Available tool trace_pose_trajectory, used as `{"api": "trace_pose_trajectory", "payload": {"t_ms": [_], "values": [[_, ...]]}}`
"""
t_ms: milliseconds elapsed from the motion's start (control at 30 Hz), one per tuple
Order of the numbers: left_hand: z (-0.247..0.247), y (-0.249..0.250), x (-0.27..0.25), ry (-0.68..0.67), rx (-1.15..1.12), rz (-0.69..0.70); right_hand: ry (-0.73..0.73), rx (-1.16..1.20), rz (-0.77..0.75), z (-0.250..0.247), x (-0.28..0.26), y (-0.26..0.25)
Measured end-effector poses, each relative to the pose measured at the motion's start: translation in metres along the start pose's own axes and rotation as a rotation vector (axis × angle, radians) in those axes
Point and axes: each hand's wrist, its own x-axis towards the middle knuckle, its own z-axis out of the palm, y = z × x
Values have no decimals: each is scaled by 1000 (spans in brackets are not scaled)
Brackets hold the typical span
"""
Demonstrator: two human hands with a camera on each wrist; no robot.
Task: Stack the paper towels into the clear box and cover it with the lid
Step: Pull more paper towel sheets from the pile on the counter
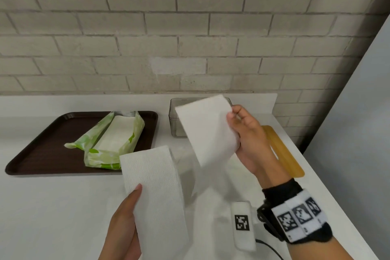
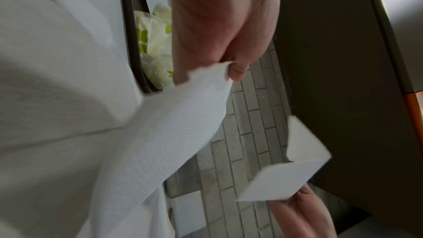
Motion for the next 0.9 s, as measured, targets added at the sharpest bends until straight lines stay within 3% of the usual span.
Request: {"api": "trace_pose_trajectory", "payload": {"t_ms": [67,100,233,300,400,500,600,700,833,900], "values": [[10,0,4,-32,5,-14,11,80,-18,3,-7,-4],[16,0,5,-44,17,-26,34,9,-19,7,-9,1],[36,-4,14,-78,58,-68,80,-718,-42,22,-19,48],[44,-8,17,-117,107,-78,108,-904,-8,24,-26,70],[49,-15,18,-128,181,-34,47,-933,64,19,-30,82],[45,-15,17,-97,207,-1,32,-759,164,-5,-20,70],[36,-8,16,-76,168,31,138,-774,253,-64,-2,53],[26,-4,16,-59,144,57,250,-951,365,-121,9,43],[19,-7,17,-9,130,68,69,-1112,626,-146,10,57],[19,-12,17,10,136,73,-37,-1147,673,-140,6,68]]}}
